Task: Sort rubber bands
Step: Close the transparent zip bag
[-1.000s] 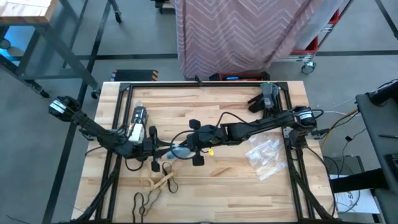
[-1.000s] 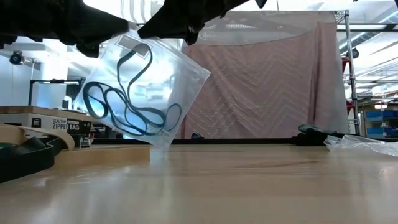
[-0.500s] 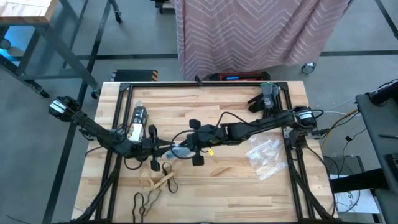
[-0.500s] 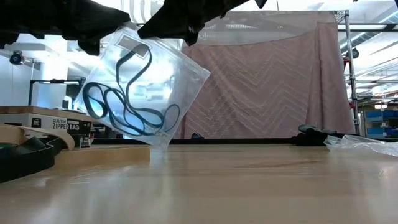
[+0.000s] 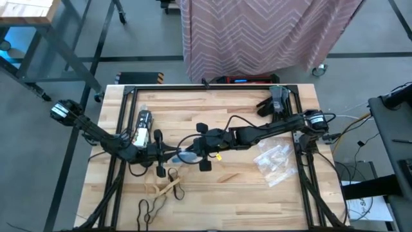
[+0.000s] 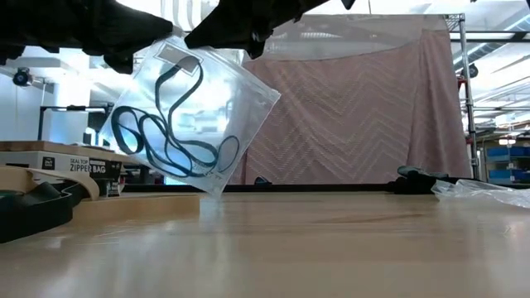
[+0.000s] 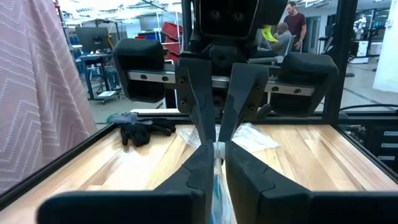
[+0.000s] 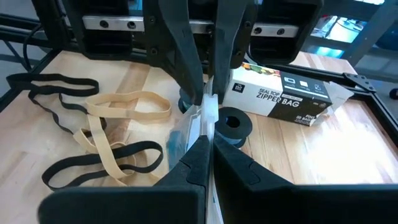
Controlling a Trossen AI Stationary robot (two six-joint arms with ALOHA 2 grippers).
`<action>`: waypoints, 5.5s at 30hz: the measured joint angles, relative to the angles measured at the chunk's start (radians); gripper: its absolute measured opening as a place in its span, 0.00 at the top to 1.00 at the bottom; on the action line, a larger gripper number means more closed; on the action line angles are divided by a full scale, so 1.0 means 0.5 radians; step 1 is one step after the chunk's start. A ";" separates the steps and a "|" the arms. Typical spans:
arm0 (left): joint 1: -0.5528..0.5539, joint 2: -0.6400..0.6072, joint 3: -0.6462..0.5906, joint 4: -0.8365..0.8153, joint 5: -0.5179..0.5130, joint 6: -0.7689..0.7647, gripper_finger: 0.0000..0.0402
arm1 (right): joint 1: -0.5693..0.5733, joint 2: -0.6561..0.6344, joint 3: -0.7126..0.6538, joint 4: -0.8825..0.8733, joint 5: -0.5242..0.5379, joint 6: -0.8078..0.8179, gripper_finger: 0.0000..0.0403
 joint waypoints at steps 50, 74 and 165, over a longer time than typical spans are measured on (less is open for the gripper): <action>0.027 0.097 0.000 0.146 0.068 -0.046 1.00 | 0.000 -0.002 -0.001 0.033 -0.091 0.086 0.98; 0.026 0.101 0.047 0.171 0.076 -0.104 1.00 | -0.001 -0.050 0.003 0.092 -0.085 0.115 0.71; 0.049 0.227 0.301 -0.160 -0.082 -0.051 1.00 | 0.004 -0.116 -0.001 -0.145 -0.089 0.110 0.94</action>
